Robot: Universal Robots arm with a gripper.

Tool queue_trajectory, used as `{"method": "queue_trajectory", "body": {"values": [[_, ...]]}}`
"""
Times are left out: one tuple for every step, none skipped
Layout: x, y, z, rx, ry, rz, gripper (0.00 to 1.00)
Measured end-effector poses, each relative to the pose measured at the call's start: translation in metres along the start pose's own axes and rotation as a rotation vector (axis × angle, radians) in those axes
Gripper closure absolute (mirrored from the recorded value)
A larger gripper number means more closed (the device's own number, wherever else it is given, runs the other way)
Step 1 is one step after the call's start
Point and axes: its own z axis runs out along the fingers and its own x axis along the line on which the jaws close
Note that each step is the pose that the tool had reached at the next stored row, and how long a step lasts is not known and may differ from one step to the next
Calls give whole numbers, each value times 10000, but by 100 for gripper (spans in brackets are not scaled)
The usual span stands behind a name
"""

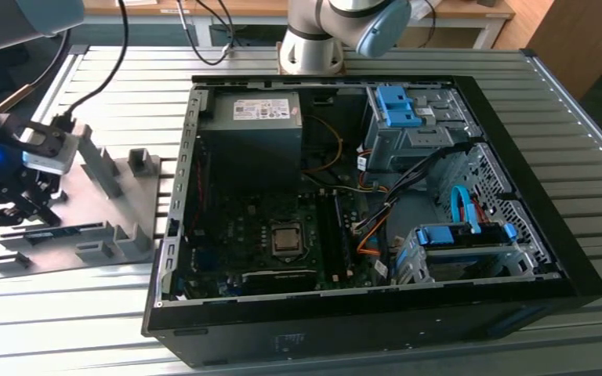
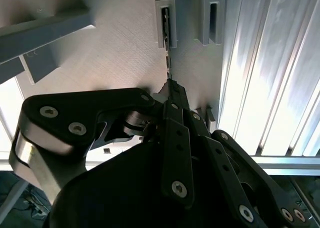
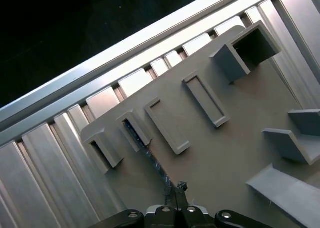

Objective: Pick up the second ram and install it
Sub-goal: 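Pick up the second ram and move it above second insertion slot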

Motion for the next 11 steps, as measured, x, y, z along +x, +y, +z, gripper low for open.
{"method": "queue_trajectory", "body": {"values": [[0, 0, 0, -2, 1, -60, 90], [0, 0, 0, -3, 2, -126, 90], [0, 0, 0, -4, 2, -187, 90], [0, 0, 0, -5, 3, -247, 90], [0, 0, 0, -6, 3, -308, 90], [0, 0, 0, -12, 6, -554, 90], [0, 0, 0, -15, 8, -710, 90], [0, 0, 0, -16, 8, -776, 90], [0, 0, 0, -17, 9, -835, 90], [0, 0, 0, -19, 10, -896, 90], [0, 0, 0, -20, 11, -955, 90]]}}
